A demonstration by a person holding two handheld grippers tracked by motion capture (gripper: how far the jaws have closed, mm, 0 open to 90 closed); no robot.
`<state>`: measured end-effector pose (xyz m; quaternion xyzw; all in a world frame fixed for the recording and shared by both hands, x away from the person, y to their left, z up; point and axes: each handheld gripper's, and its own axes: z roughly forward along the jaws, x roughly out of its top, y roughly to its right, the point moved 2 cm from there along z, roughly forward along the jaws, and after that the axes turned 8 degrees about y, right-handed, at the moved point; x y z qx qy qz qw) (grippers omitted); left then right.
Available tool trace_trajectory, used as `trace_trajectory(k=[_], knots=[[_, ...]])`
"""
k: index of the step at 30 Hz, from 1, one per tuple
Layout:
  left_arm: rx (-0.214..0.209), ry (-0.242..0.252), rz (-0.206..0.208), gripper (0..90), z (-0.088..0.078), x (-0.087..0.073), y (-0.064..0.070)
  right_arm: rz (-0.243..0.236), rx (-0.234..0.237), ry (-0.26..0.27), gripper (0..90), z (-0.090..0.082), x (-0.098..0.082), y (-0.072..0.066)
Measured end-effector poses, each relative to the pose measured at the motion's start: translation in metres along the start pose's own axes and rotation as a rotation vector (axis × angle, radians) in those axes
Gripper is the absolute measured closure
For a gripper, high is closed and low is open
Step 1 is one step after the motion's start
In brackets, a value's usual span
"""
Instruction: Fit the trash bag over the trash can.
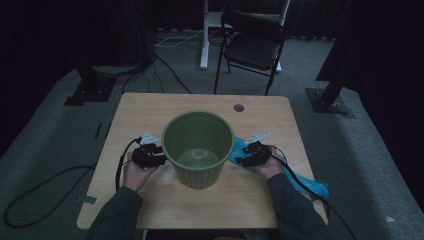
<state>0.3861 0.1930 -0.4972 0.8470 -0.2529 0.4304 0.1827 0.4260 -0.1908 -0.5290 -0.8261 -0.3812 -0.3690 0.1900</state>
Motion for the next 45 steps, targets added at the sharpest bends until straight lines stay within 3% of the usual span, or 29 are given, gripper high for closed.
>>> trace_trajectory(k=[4, 14, 18, 25, 37, 45], knots=[[-0.001, 0.002, -0.003, 51.7, 0.0, 0.0, 0.0, 0.01, 0.006, 0.01, 39.3, 0.004, 0.001, 0.003], [-0.001, 0.005, -0.009, 51.1, 0.0, 0.0, -0.001, -0.032, 0.004, -0.017, 34.8, 0.021, 0.008, -0.004], [0.0, 0.005, -0.009, 51.1, 0.0, 0.0, -0.001, -0.052, -0.017, -0.035, 33.8, 0.029, 0.011, -0.008], [-0.001, 0.006, -0.01, 51.1, 0.0, 0.0, -0.001, -0.045, -0.018, -0.065, 33.5, 0.04, 0.011, -0.005], [-0.005, 0.006, -0.016, 51.2, 0.0, 0.0, -0.001, -0.005, -0.045, -0.084, 65.6, 0.035, 0.014, 0.009], [-0.016, 0.01, -0.03, 51.6, -0.001, 0.0, -0.002, 0.025, -0.091, -0.094, 86.6, 0.034, 0.014, 0.015]])
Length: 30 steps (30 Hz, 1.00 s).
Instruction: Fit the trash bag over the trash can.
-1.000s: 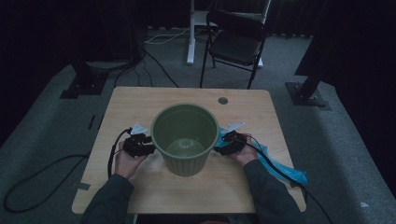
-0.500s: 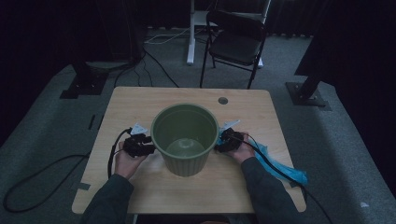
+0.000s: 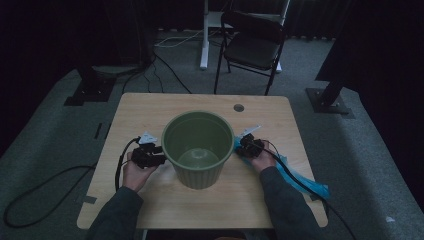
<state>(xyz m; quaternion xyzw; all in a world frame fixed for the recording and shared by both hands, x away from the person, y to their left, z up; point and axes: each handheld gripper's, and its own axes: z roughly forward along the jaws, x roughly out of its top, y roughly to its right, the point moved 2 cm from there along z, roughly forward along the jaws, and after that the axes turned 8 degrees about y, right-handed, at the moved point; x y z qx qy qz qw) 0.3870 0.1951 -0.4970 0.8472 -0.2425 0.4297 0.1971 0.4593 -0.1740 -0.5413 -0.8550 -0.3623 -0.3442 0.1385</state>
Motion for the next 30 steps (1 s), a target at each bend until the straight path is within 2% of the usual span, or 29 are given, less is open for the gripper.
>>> trace_trajectory(k=[7, 12, 13, 16, 23, 30], knots=[[-0.006, -0.001, -0.012, 52.1, 0.0, 0.0, 0.0, 0.035, -0.05, -0.005, 89.4, -0.005, -0.004, 0.01], [-0.009, -0.001, -0.015, 52.5, 0.0, 0.0, 0.0, 0.05, -0.057, 0.015, 89.6, -0.014, -0.006, 0.015], [-0.009, 0.0, -0.017, 52.5, 0.0, 0.0, 0.0, 0.053, -0.062, 0.025, 89.6, -0.021, -0.005, 0.017], [-0.009, 0.0, -0.017, 52.5, 0.0, -0.001, 0.0, 0.048, -0.069, 0.038, 89.6, -0.027, -0.003, 0.02], [-0.008, 0.001, -0.01, 52.5, 0.001, -0.001, 0.0, 0.087, -0.085, 0.103, 89.6, -0.055, 0.006, 0.034], [-0.008, 0.0, -0.008, 52.4, 0.001, -0.001, 0.0, 0.078, -0.093, 0.14, 89.6, -0.075, 0.016, 0.038]])
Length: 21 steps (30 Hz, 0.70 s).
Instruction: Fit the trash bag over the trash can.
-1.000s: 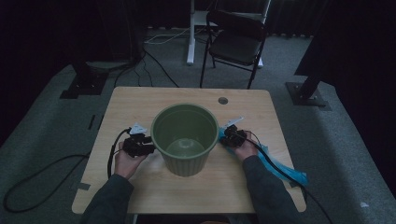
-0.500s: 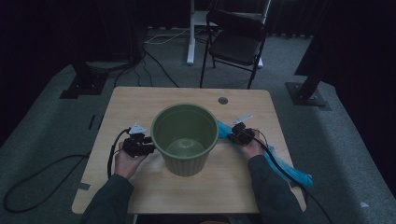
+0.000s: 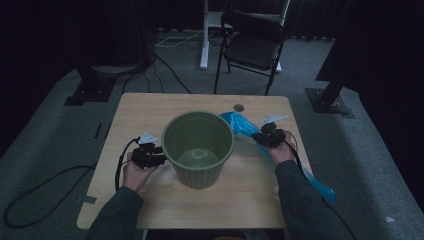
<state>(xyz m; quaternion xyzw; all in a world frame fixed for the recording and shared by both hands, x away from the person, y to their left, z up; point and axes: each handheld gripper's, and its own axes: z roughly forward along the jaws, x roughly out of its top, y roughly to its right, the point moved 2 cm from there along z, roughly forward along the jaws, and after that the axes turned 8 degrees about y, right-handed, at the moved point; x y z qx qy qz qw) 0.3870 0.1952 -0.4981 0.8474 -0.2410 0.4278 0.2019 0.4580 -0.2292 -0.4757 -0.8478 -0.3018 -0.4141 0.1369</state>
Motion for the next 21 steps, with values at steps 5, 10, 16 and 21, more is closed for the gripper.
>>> trace_trajectory(k=[5, 10, 16, 21], knots=[[0.0, 0.0, 0.001, 52.4, 0.0, 0.0, 0.0, -0.013, -0.009, 0.039, 89.6, -0.015, 0.016, 0.003], [-0.001, 0.0, 0.0, 52.4, 0.0, 0.0, 0.0, -0.017, -0.012, 0.064, 89.6, -0.025, 0.025, 0.005], [-0.001, 0.0, -0.002, 52.1, -0.001, 0.0, 0.0, -0.016, -0.003, 0.123, 89.6, -0.045, 0.042, 0.004], [0.001, 0.0, -0.002, 51.8, -0.001, 0.0, 0.0, -0.02, 0.002, 0.158, 89.6, -0.058, 0.053, 0.005]])
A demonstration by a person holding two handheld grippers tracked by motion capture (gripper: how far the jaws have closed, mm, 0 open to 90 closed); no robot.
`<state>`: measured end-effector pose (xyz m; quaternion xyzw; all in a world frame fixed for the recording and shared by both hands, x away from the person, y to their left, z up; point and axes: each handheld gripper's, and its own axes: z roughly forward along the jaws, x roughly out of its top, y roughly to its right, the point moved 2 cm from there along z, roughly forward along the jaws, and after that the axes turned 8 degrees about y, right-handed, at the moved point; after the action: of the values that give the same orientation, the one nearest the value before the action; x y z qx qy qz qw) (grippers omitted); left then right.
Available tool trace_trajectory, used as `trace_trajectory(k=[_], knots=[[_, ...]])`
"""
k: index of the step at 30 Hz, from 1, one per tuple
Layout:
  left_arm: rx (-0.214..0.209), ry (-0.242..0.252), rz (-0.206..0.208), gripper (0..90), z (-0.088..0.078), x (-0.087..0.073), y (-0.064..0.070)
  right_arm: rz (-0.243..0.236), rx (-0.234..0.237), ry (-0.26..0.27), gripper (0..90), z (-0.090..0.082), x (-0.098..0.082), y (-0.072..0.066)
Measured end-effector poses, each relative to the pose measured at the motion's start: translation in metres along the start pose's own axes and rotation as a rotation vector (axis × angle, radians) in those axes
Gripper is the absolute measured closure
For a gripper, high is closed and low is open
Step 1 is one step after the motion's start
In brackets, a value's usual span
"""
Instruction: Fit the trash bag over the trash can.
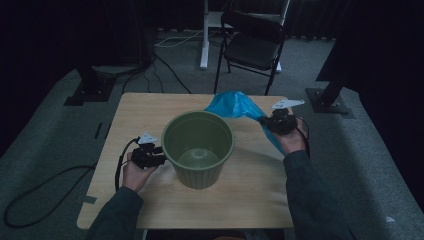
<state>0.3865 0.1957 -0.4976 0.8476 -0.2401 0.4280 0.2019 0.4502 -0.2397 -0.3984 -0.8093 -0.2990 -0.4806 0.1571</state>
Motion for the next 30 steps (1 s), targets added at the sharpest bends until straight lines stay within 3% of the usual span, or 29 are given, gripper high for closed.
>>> trace_trajectory(k=[19, 30], knots=[[-0.004, -0.011, -0.005, 52.4, 0.0, 0.0, 0.0, -0.053, 0.042, 0.09, 89.6, -0.035, 0.033, -0.011], [-0.003, -0.011, -0.003, 52.3, 0.0, 0.0, 0.001, -0.127, 0.092, 0.096, 89.6, -0.044, 0.041, -0.034]])
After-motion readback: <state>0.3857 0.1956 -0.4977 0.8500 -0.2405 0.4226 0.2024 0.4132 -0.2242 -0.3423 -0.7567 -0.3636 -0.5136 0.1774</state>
